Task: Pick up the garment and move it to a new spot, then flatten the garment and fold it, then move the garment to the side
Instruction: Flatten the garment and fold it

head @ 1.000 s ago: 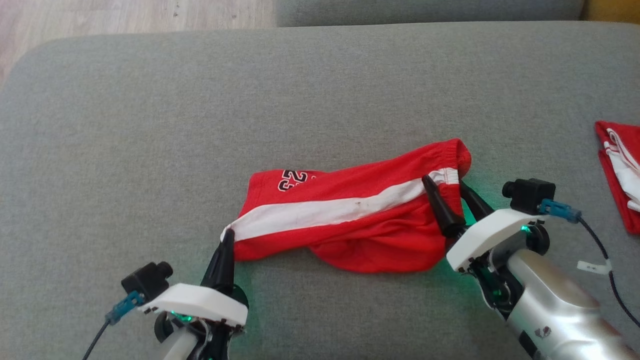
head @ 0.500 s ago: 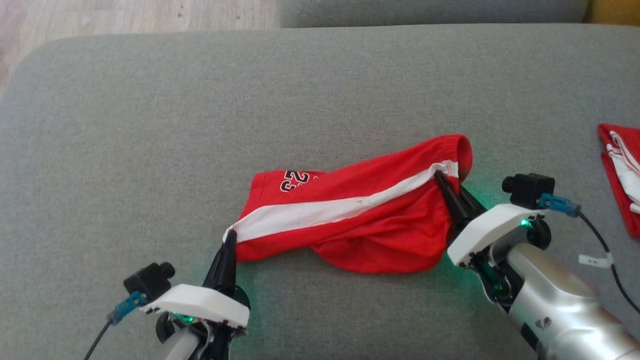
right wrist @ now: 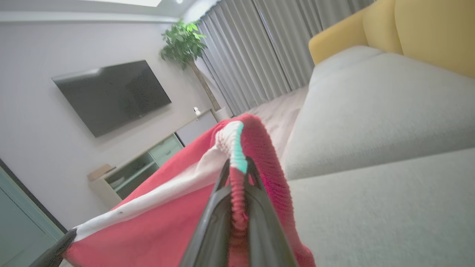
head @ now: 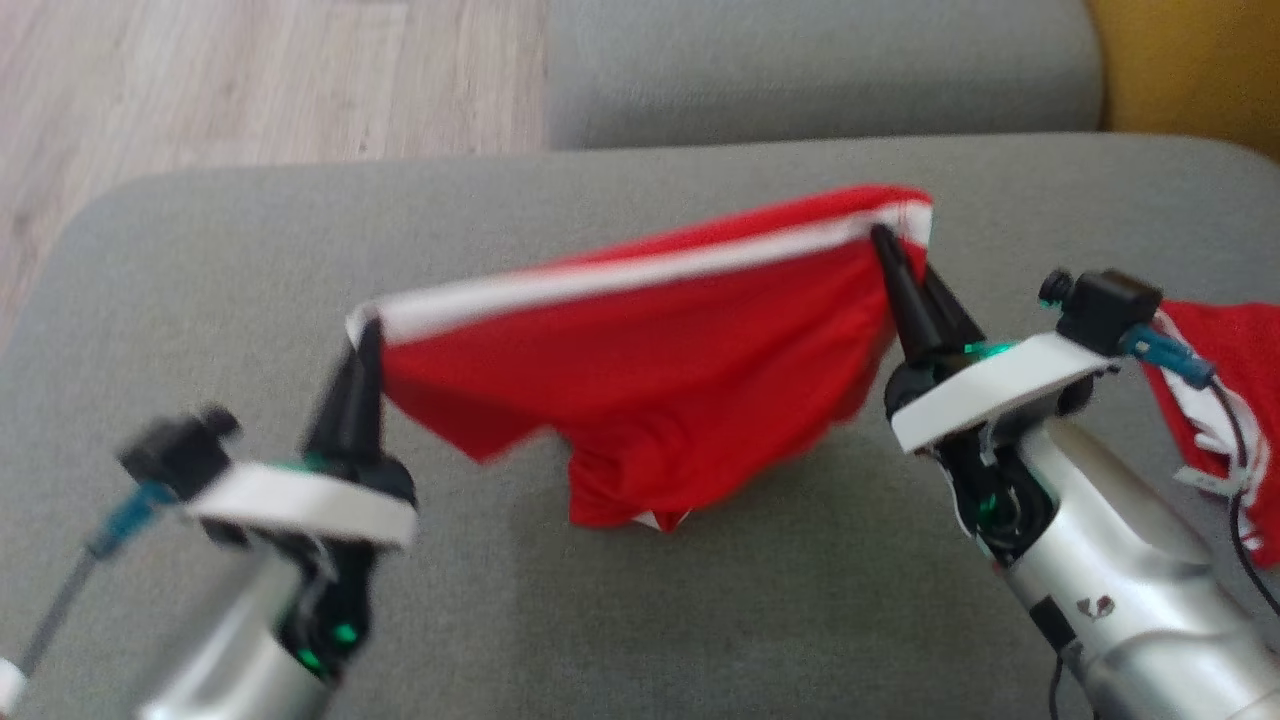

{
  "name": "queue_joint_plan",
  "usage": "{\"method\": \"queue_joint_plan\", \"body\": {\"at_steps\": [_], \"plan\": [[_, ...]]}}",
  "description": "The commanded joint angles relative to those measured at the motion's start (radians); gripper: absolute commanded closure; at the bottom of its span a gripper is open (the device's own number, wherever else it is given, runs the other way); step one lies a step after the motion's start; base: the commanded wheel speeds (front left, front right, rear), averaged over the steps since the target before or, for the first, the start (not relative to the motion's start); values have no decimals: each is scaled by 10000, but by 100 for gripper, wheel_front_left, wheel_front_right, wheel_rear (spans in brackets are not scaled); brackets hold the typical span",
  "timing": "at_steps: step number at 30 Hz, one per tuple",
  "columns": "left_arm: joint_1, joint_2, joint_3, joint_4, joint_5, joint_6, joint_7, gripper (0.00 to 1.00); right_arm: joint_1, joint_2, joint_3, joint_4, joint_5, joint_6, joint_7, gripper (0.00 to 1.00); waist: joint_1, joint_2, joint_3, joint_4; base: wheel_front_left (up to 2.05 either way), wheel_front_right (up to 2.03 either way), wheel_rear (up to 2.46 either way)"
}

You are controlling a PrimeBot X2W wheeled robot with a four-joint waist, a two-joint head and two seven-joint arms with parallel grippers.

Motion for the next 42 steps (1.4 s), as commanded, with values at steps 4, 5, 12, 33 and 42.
{"method": "queue_joint_plan", "body": {"at_steps": [4, 5, 12, 33, 42], "plan": [[-1507, 1116, 699, -1136, 526, -58, -124, 100, -188, -254, -221, -1512, 257, 67, -136, 100, 2, 0, -566, -205, 0, 0, 0], [-1701, 1303, 731, -1295, 583, -58, -124, 100, -243, -355, -219, -1769, 321, 67, -136, 100, 2, 0, -631, -211, 0, 0, 0], [-2975, 2515, 325, -1940, 397, -58, -70, 100, -716, -1064, -322, -3052, 1050, 67, 243, 100, 2, 0, -646, -177, 0, 0, 0], [-9160, 1166, 1978, 543, 2896, 35, -117, 100, -7541, -384, -1143, 557, -2882, 67, -121, 100, 2, 0, 2678, 116, 0, 0, 0], [-4911, -335, 2989, 210, 3625, -53, -122, 100, -4451, -603, -735, 433, -3744, 67, -135, 100, 2, 0, 2624, 331, 0, 0, 0]]}}
